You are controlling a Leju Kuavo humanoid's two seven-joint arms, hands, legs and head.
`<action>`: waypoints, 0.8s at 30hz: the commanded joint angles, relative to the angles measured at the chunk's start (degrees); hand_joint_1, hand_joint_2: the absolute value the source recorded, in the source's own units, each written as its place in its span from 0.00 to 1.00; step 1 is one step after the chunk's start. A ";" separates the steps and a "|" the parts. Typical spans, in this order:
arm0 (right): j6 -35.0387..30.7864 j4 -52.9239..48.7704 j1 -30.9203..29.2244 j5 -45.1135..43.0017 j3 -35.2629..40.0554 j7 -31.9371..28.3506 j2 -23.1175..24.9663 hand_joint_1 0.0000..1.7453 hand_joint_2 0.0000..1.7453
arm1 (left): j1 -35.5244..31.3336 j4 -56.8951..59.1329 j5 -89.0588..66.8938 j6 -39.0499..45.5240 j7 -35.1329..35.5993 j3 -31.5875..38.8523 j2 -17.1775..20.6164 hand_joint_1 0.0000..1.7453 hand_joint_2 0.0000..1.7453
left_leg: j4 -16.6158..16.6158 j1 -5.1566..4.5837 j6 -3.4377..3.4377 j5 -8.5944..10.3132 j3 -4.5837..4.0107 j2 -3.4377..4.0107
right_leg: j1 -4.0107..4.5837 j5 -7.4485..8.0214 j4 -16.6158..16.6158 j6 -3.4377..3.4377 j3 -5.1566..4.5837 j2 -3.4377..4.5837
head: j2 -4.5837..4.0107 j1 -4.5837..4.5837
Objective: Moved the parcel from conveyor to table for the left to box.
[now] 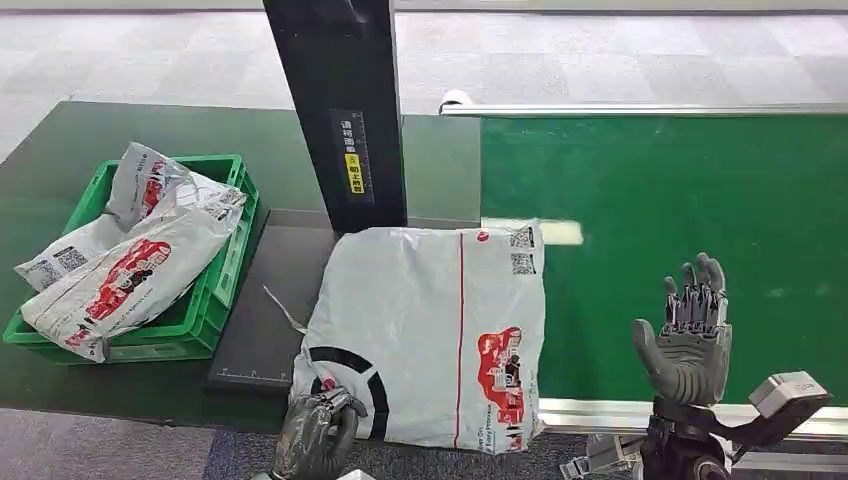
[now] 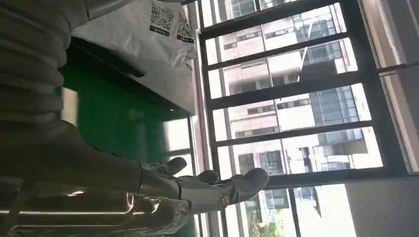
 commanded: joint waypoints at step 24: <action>0.00 2.28 0.09 0.64 0.10 0.38 0.86 0.00 1.00 | -0.10 -21.12 12.81 -1.46 -2.41 2.22 3.26 1.00 1.00 | 0.03 0.05 -0.01 -0.02 -0.02 0.00 | 0.05 0.01 -0.01 -0.01 -0.01 0.05 | 0.00 0.00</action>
